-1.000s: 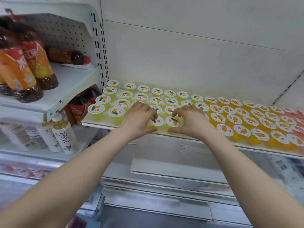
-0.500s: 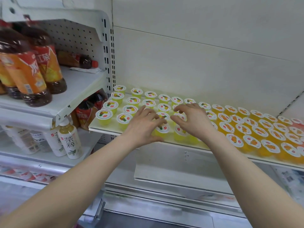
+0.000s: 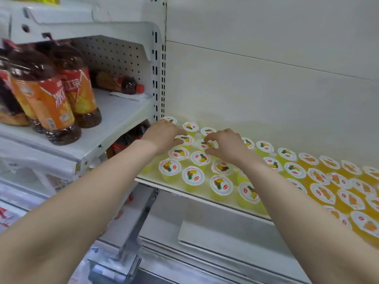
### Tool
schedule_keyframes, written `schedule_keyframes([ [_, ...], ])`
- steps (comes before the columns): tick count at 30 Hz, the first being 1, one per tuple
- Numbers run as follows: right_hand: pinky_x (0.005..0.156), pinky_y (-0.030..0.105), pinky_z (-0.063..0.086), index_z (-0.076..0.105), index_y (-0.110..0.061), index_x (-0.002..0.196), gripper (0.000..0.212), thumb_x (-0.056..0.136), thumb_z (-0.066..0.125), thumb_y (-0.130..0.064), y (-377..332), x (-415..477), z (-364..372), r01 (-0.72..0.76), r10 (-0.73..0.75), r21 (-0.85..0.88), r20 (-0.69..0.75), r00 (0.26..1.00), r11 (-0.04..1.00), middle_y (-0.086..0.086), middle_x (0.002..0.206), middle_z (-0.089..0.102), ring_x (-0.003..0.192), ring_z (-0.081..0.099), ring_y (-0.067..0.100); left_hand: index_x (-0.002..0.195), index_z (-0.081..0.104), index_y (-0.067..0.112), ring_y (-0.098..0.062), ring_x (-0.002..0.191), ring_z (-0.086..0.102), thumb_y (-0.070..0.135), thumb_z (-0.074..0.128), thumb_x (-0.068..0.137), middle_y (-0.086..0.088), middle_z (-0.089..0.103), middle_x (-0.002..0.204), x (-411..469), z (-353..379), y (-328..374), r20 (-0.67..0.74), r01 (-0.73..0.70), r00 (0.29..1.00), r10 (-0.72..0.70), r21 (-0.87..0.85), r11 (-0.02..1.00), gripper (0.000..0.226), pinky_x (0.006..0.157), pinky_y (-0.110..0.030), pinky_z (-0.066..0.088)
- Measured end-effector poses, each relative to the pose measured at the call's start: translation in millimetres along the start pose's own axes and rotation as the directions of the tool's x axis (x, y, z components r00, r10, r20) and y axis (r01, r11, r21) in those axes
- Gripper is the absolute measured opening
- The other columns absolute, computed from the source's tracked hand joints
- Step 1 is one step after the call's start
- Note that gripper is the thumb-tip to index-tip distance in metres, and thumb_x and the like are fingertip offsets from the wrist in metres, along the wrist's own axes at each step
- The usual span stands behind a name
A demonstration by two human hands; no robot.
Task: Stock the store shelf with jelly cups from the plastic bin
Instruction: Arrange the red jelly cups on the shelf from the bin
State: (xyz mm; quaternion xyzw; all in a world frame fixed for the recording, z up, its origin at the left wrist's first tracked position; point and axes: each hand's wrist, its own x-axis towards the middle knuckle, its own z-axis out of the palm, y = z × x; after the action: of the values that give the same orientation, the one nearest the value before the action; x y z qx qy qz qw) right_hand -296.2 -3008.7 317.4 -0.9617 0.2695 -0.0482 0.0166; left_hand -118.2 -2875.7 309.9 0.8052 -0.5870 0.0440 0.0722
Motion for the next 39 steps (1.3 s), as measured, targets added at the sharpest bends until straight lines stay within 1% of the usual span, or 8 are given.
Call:
schedule_keyframes([
  [5,0.09,0.039,0.038,0.062,-0.031,0.121,0.031,0.092,0.059,-0.041,3,11,0,0.031,-0.032,0.014,0.036,0.999,0.999,0.0,0.111,0.066,0.115,0.048,0.026,0.126,0.06,0.039,-0.024,0.112,0.057,0.048,0.059,0.091,0.003,0.068,0.118,14,6,-4,0.061,-0.03,0.998,0.034,-0.057,0.998,0.037,0.093,-0.039,0.046],
  [18,0.088,0.041,0.042,0.063,-0.028,0.122,0.034,0.09,0.062,-0.04,-1,15,3,0.032,-0.031,0.03,-0.013,0.999,0.999,0.002,0.118,0.062,0.111,0.05,0.028,0.122,0.064,0.035,-0.024,0.112,0.051,0.046,0.062,0.09,0.003,0.068,0.113,16,12,-10,-0.017,-0.053,0.999,0.052,-0.102,0.993,0.034,0.093,-0.041,0.044],
  [21,0.09,0.041,0.043,0.066,-0.03,0.117,0.032,0.087,0.066,-0.042,1,3,1,0.062,-0.057,0.096,-0.055,0.997,0.993,-0.004,0.111,0.063,0.107,0.05,0.024,0.117,0.066,0.037,-0.019,0.109,0.051,0.053,0.062,0.087,0.009,0.066,0.108,0,2,-10,-0.049,-0.059,0.997,0.053,-0.132,0.99,0.034,0.088,-0.037,0.044],
  [23,0.091,0.039,0.043,0.068,-0.031,0.114,0.036,0.083,0.069,-0.048,1,-7,-1,0.072,-0.069,0.18,-0.023,0.997,0.981,-0.01,0.104,0.065,0.104,0.05,0.018,0.115,0.064,0.041,-0.014,0.104,0.054,0.061,0.062,0.083,0.015,0.064,0.104,-9,-5,-7,0.039,-0.035,0.998,0.042,-0.158,0.987,0.038,0.082,-0.033,0.045],
  [25,0.09,0.036,0.044,0.069,-0.031,0.113,0.042,0.079,0.071,-0.055,-2,-15,-1,0.083,-0.092,0.216,0.033,0.995,0.973,-0.012,0.102,0.066,0.102,0.051,0.015,0.116,0.063,0.043,-0.012,0.103,0.056,0.067,0.06,0.08,0.018,0.063,0.107,-16,-9,-1,0.143,-0.017,0.989,0.038,-0.148,0.989,0.044,0.079,-0.031,0.044],
  [27,0.089,0.036,0.044,0.068,-0.031,0.115,0.047,0.077,0.071,-0.058,-6,-19,1,0.096,-0.109,0.181,0.064,0.992,0.979,-0.011,0.105,0.066,0.103,0.05,0.016,0.119,0.061,0.043,-0.014,0.108,0.056,0.067,0.061,0.079,0.015,0.063,0.114,-19,-11,3,0.183,-0.017,0.982,0.037,-0.111,0.994,0.047,0.08,-0.03,0.044],
  [34,0.085,0.036,0.043,0.066,-0.027,0.121,0.047,0.083,0.065,-0.055,-17,-21,3,0.092,-0.093,0.046,0.034,0.995,0.995,-0.005,0.108,0.068,0.106,0.047,0.019,0.125,0.059,0.041,-0.018,0.116,0.054,0.059,0.061,0.083,0.009,0.062,0.126,-23,-14,9,0.18,-0.026,0.983,0.033,-0.043,0.999,0.045,0.084,-0.032,0.047],
  [39,0.09,0.041,0.043,0.067,-0.029,0.114,0.039,0.085,0.064,-0.054,-20,-31,3,0.072,-0.069,0.073,-0.035,0.997,0.995,-0.004,0.108,0.066,0.109,0.05,0.024,0.128,0.059,0.039,-0.019,0.12,0.053,0.055,0.058,0.087,0.007,0.061,0.128,-33,-14,6,0.105,-0.01,0.994,0.019,-0.082,0.997,0.044,0.092,-0.037,0.047],
])
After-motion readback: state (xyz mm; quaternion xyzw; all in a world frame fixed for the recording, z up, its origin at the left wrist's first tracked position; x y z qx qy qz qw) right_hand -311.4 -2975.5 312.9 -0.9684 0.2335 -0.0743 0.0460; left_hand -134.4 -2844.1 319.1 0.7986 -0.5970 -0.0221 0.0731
